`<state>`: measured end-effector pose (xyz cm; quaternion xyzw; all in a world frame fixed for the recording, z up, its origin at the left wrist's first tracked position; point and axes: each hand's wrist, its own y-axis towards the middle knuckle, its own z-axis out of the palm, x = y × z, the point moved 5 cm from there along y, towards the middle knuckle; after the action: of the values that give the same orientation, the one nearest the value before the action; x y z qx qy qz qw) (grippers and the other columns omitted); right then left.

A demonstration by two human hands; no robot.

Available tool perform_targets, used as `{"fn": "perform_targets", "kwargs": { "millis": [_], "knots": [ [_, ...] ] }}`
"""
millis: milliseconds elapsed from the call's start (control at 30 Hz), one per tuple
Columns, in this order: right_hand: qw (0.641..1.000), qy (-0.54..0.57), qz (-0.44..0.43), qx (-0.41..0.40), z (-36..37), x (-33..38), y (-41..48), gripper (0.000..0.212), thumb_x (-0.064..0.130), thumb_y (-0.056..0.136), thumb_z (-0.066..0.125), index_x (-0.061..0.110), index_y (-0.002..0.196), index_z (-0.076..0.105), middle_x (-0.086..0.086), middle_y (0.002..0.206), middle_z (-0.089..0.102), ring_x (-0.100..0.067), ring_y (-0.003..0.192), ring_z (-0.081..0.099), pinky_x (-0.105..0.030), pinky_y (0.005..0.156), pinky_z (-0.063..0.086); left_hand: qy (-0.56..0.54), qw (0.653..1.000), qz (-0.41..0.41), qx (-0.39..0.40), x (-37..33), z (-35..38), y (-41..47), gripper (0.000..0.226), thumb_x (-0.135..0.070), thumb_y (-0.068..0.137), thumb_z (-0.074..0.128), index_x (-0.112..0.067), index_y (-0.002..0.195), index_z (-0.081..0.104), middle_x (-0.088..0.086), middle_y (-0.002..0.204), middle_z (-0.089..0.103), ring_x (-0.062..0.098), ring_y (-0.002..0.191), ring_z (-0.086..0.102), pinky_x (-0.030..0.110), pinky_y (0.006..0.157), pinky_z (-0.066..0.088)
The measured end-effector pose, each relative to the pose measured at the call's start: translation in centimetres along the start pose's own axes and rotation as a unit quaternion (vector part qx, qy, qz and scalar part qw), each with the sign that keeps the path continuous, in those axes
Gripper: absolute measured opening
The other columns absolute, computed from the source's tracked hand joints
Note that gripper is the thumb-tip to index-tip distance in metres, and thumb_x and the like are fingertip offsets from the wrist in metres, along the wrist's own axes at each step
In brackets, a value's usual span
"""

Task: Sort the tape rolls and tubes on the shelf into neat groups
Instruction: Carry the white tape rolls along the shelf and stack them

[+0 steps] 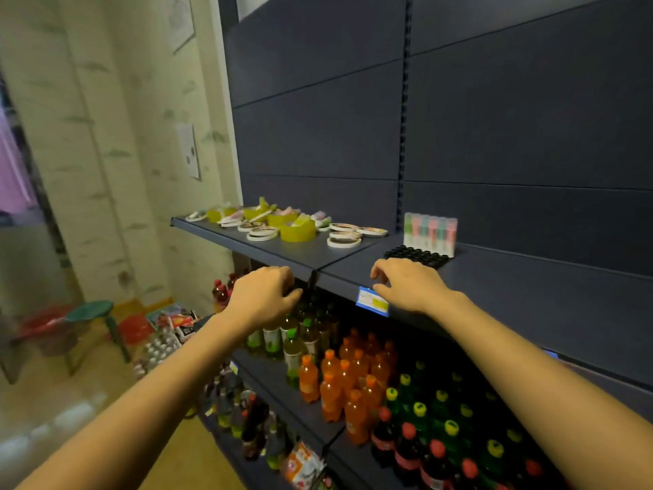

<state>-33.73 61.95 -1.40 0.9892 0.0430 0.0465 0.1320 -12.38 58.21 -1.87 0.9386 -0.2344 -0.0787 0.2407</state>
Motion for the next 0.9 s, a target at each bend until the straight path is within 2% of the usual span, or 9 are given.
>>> {"fn": "perform_targets", "kwargs": {
  "millis": [233, 400, 533, 633, 733, 833, 900],
  "knots": [
    [0.999, -0.014, 0.035, 0.0, 1.9, 3.4, 6.9, 0.027, 0.032, 0.097, 0.042, 0.022, 0.12, 0.052, -0.002, 0.121, 0.057, -0.025, 0.106, 0.054, -0.034, 0.074, 0.043, -0.042, 0.999, 0.022, 0.015, 5.7, 2.1, 3.8, 0.027, -0.044, 0.089, 0.051, -0.018, 0.092, 0.058, 0.002, 0.097, 0.066, 0.022, 0.09, 0.06, 0.028, 0.063, 0.039],
    [0.998, -0.033, 0.061, -0.006, 2.8, 3.2, 11.1, 0.026, 0.033, 0.097, 0.043, 0.022, 0.117, 0.055, -0.003, 0.118, 0.059, -0.027, 0.105, 0.055, -0.034, 0.073, 0.04, -0.09, 0.995, 0.024, 0.022, 7.4, 4.2, 7.9, 0.029, -0.043, 0.09, 0.051, -0.017, 0.095, 0.062, 0.002, 0.099, 0.067, 0.022, 0.092, 0.061, 0.034, 0.072, 0.051],
    [0.995, -0.05, 0.09, -0.003, 3.9, 1.5, 15.1, 0.026, 0.035, 0.096, 0.044, 0.023, 0.115, 0.056, -0.002, 0.119, 0.06, -0.027, 0.107, 0.055, -0.035, 0.076, 0.04, -0.104, 0.993, 0.032, 0.035, 8.1, 6.9, 11.8, 0.029, -0.046, 0.09, 0.05, -0.019, 0.095, 0.062, 0.002, 0.1, 0.067, 0.022, 0.093, 0.061, 0.033, 0.073, 0.049],
    [0.99, -0.065, 0.128, -0.014, 4.4, -0.4, 18.7, 0.027, 0.036, 0.096, 0.042, 0.021, 0.112, 0.058, -0.004, 0.118, 0.06, -0.028, 0.106, 0.057, -0.035, 0.077, 0.042, -0.108, 0.993, 0.038, 0.04, 8.7, 8.8, 15.3, 0.031, -0.046, 0.09, 0.05, -0.02, 0.096, 0.064, 0.002, 0.101, 0.067, 0.022, 0.093, 0.061, 0.032, 0.072, 0.046],
    [0.98, -0.052, 0.19, -0.026, 4.7, -2.7, 21.9, 0.03, 0.035, 0.096, 0.041, 0.015, 0.11, 0.059, -0.009, 0.113, 0.06, -0.031, 0.103, 0.056, -0.034, 0.072, 0.039, -0.109, 0.991, 0.049, 0.06, 9.0, 10.3, 18.8, 0.032, -0.045, 0.091, 0.049, -0.019, 0.102, 0.064, 0.003, 0.103, 0.068, 0.021, 0.095, 0.061, 0.035, 0.077, 0.051],
    [0.967, -0.033, 0.249, -0.031, 5.5, -4.9, 24.7, 0.026, 0.032, 0.095, 0.04, 0.012, 0.095, 0.056, -0.012, 0.1, 0.056, -0.031, 0.091, 0.053, -0.031, 0.07, 0.037, -0.11, 0.99, 0.06, 0.059, 9.3, 11.5, 21.8, 0.03, -0.044, 0.091, 0.049, -0.02, 0.101, 0.064, 0.003, 0.101, 0.068, 0.021, 0.094, 0.062, 0.038, 0.079, 0.053],
    [0.959, -0.036, 0.281, -0.024, 6.2, -6.0, 26.3, 0.033, 0.037, 0.095, 0.04, 0.011, 0.101, 0.06, -0.013, 0.105, 0.058, -0.033, 0.097, 0.055, -0.032, 0.072, 0.037, -0.106, 0.99, 0.072, 0.059, 9.5, 12.2, 23.3, 0.03, -0.044, 0.09, 0.049, -0.02, 0.099, 0.064, 0.003, 0.1, 0.068, 0.021, 0.092, 0.062, 0.036, 0.076, 0.053]
  ]
}}
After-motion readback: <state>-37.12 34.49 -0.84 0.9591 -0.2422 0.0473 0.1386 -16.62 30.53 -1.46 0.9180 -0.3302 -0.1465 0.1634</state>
